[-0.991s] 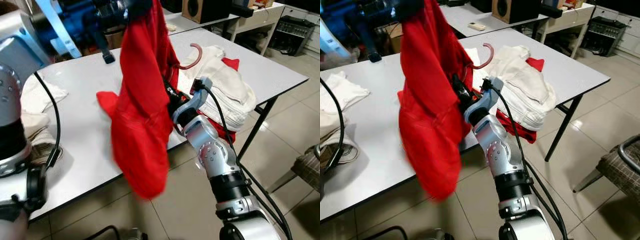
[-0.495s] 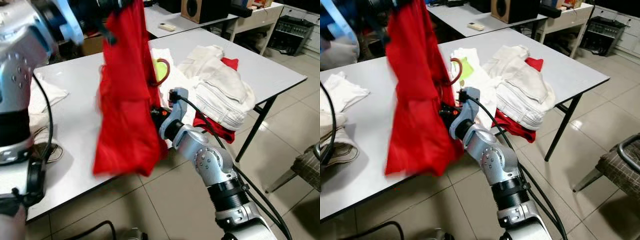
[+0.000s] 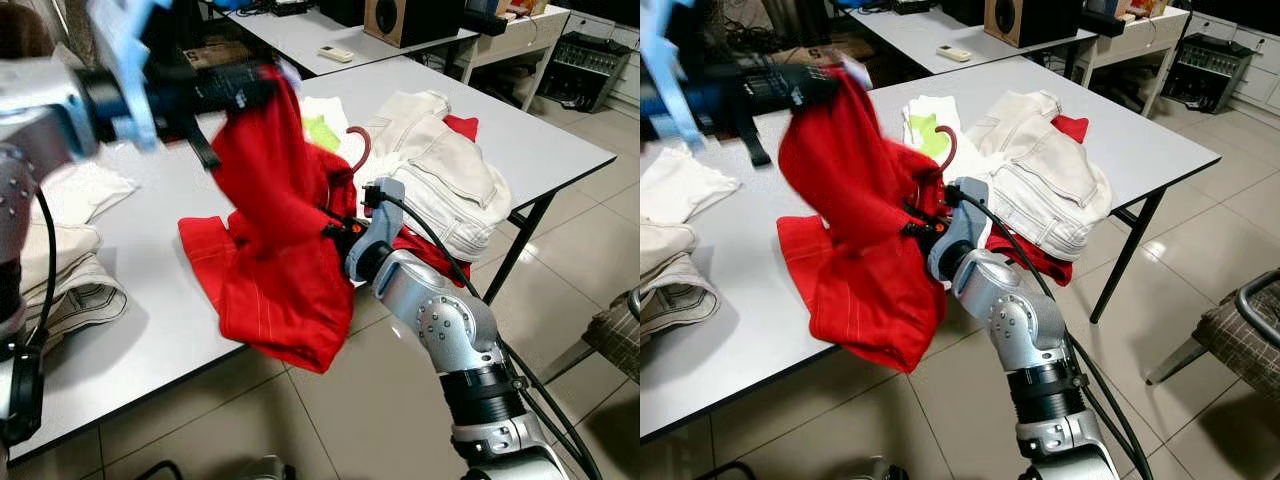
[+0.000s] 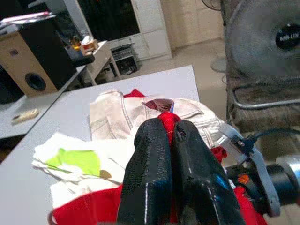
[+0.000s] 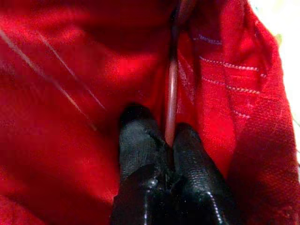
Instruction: Hang hanger
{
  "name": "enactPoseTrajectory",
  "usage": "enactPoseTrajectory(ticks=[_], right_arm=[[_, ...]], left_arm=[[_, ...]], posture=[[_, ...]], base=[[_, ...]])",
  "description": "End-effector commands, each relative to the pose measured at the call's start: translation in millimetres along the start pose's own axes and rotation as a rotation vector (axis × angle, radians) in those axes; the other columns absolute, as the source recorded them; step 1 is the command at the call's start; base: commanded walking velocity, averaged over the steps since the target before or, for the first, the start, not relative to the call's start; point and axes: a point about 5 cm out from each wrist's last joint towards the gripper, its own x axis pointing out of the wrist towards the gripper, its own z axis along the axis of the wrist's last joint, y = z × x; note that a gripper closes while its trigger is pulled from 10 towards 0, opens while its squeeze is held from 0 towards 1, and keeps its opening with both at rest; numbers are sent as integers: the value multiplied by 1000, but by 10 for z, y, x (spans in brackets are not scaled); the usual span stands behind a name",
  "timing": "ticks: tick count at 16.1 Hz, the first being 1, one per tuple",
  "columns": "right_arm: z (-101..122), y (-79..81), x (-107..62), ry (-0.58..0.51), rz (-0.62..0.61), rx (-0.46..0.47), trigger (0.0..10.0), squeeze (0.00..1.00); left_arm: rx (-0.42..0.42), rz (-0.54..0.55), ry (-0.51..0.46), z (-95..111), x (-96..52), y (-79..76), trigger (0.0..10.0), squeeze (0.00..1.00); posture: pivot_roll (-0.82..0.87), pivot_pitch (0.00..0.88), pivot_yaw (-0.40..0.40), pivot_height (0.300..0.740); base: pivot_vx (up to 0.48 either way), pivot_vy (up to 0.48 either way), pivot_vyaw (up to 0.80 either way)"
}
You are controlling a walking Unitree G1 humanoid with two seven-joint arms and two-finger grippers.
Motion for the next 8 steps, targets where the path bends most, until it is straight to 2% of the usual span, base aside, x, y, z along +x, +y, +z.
enactPoseTrajectory(ticks=[1, 2, 3, 7, 8], right_arm=[[79, 62, 5, -35, 30, 18, 10000, 0], [88, 79, 16, -45, 40, 24, 10000, 0], [100, 101, 29, -53, 52, 39, 10000, 0], [114, 125, 37, -62, 49, 25, 10000, 0], [74, 91, 21, -21, 29, -27, 10000, 0]], left_arm=[[-59, 29, -10, 36, 33, 28, 10000, 0], [-106, 56, -33, 62, 53, 79, 10000, 0], [-84, 94, -45, 93, 54, 140, 10000, 1000], [-51, 127, 36, 42, -39, 193, 10000, 1000], [-14, 155, 84, -1, -78, 232, 10000, 1000]], posture=[[58, 0, 82, 719], [55, 0, 85, 719], [55, 0, 86, 719], [45, 0, 95, 719], [42, 0, 97, 719]], base=[[0, 0, 0], [0, 0, 0], [0, 0, 0], [0, 0, 0], [0, 0, 0]])
